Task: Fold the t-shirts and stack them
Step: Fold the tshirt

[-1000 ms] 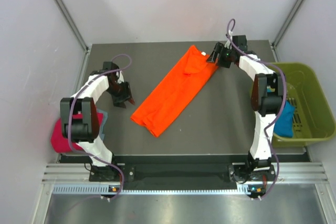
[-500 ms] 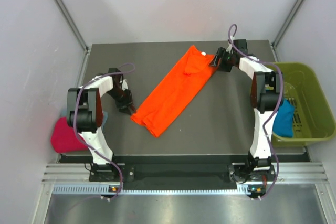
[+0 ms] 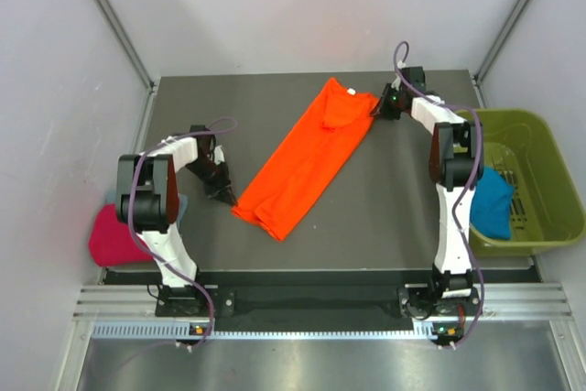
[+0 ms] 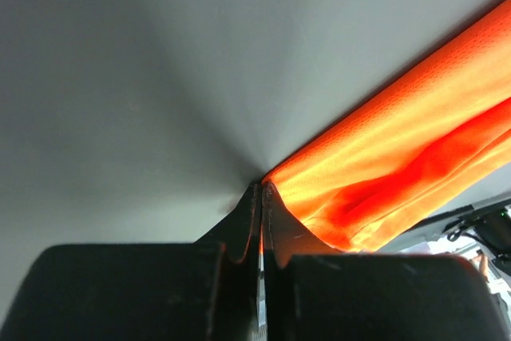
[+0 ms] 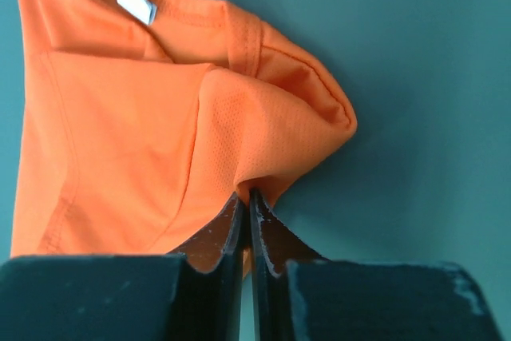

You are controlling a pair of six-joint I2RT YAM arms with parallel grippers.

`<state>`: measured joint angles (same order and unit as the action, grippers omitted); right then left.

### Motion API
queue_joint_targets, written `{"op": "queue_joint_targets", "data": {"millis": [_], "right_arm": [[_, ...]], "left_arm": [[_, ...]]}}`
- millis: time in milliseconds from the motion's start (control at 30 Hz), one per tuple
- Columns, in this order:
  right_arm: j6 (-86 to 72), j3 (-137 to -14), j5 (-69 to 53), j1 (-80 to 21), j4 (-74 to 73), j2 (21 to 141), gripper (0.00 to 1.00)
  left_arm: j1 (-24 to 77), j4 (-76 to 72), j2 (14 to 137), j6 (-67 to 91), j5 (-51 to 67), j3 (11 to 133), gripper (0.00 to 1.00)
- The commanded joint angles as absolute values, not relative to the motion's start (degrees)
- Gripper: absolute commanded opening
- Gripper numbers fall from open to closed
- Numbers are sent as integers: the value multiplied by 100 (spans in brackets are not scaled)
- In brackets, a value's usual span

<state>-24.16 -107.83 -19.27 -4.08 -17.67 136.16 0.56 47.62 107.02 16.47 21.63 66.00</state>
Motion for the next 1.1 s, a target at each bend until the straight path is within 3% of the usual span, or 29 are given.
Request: {"op": "queue_joint_targets", "data": {"millis": [0, 367, 900, 967, 1000, 1033, 1067], "right_arm": [[-2321, -11372, -1696, -510, -1617, 13842, 3], [-2549, -12831, -1670, -887, -1205, 14642, 0], [-2883, -13544, -1758, -1301, -651, 15425, 1], [-2865, -13553, -1732, -1309, -615, 15399, 9], [-2830, -13553, -1740, -1301, -615, 15346, 18], [-2778, -13544, -1758, -1283, -667, 15276, 34], [-2751, -13413, -1767, -1257, -703, 15180, 40]], "left_arm": [[114, 4869, 10320, 1661, 2293, 6302, 0], [1142, 4773, 9352, 1960, 2707, 5380, 0], [1459, 4606, 9071, 2039, 2663, 5071, 0], [1476, 4579, 9044, 2056, 2654, 5045, 0], [1477, 4553, 9035, 2065, 2663, 5054, 0], [1477, 4535, 9018, 2065, 2654, 5089, 14], [1477, 4544, 8991, 2065, 2559, 5132, 27]]}}
